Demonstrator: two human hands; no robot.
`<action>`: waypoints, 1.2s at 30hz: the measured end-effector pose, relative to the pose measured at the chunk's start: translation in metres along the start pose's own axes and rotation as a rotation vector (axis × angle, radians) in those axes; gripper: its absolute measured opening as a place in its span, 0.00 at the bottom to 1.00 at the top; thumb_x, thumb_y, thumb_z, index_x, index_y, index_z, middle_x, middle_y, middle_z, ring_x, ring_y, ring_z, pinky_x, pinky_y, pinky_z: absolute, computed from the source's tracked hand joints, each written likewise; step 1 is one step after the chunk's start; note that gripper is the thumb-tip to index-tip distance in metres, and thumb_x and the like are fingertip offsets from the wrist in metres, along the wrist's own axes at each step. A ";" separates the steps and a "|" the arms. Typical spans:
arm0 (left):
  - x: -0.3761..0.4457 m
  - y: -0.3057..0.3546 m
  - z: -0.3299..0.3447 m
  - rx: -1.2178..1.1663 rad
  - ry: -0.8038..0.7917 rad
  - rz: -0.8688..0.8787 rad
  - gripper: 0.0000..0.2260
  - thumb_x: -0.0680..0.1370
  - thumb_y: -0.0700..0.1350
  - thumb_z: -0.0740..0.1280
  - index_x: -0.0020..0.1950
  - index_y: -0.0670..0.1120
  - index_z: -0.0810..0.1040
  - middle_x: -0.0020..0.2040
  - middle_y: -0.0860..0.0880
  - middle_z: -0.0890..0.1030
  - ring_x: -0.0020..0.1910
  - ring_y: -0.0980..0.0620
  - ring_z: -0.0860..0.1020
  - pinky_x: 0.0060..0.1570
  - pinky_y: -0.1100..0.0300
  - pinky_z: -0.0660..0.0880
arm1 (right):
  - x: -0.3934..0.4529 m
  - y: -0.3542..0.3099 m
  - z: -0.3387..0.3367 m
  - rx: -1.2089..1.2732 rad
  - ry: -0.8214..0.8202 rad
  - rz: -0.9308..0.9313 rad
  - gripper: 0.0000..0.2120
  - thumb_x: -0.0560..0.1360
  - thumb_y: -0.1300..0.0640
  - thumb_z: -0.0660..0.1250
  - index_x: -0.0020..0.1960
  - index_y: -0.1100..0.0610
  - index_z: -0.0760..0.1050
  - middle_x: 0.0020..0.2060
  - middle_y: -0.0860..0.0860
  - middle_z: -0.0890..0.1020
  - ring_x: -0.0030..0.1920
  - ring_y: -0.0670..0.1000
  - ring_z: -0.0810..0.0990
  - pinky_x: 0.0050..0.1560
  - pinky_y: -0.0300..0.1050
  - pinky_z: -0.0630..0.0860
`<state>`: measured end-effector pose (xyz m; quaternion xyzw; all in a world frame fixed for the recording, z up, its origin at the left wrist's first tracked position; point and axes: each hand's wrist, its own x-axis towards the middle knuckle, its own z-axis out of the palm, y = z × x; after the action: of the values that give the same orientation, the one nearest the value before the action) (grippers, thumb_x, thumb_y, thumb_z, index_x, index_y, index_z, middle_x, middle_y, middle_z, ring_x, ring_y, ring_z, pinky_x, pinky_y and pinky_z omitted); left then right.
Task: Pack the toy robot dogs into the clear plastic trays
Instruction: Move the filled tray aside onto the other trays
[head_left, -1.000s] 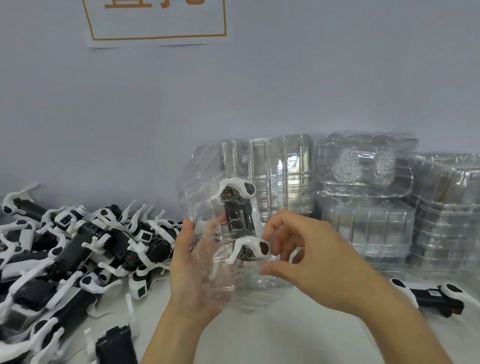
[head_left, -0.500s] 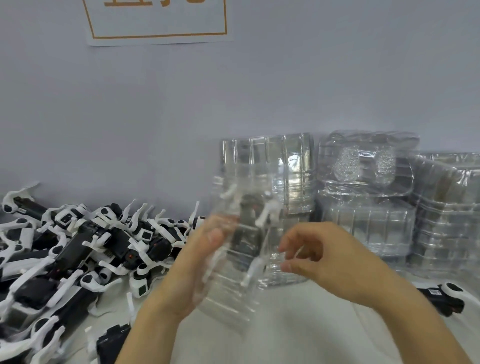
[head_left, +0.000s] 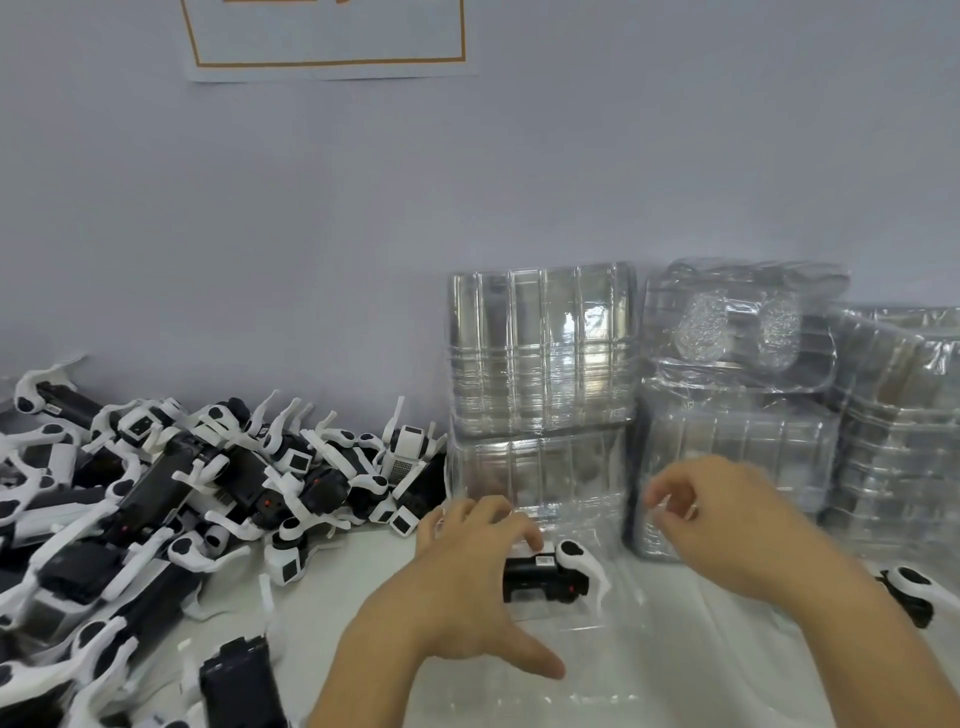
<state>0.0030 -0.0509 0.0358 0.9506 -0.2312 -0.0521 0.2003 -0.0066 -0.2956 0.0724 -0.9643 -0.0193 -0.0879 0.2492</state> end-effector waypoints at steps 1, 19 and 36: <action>0.002 0.001 0.004 0.011 0.009 0.014 0.43 0.57 0.69 0.78 0.67 0.64 0.64 0.65 0.66 0.60 0.66 0.61 0.53 0.76 0.53 0.46 | 0.000 -0.008 0.004 0.059 -0.011 -0.043 0.04 0.76 0.54 0.70 0.46 0.45 0.82 0.39 0.41 0.82 0.40 0.40 0.80 0.37 0.32 0.72; 0.001 -0.028 0.059 -1.115 0.542 -0.452 0.07 0.79 0.38 0.65 0.46 0.42 0.83 0.42 0.48 0.84 0.44 0.54 0.79 0.46 0.61 0.72 | -0.002 -0.047 0.079 -0.026 -0.261 -0.184 0.09 0.71 0.55 0.77 0.49 0.47 0.85 0.42 0.44 0.81 0.47 0.47 0.79 0.49 0.47 0.80; 0.004 -0.028 0.052 -1.161 0.489 -0.414 0.11 0.78 0.33 0.63 0.51 0.44 0.83 0.51 0.49 0.84 0.49 0.56 0.81 0.42 0.70 0.73 | -0.012 -0.061 0.093 -0.180 -0.121 -0.258 0.05 0.71 0.60 0.70 0.36 0.57 0.78 0.30 0.49 0.76 0.33 0.48 0.71 0.31 0.38 0.68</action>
<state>0.0079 -0.0485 -0.0230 0.6974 0.0741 0.0116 0.7128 -0.0084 -0.1974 0.0195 -0.9757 -0.1502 -0.0624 0.1469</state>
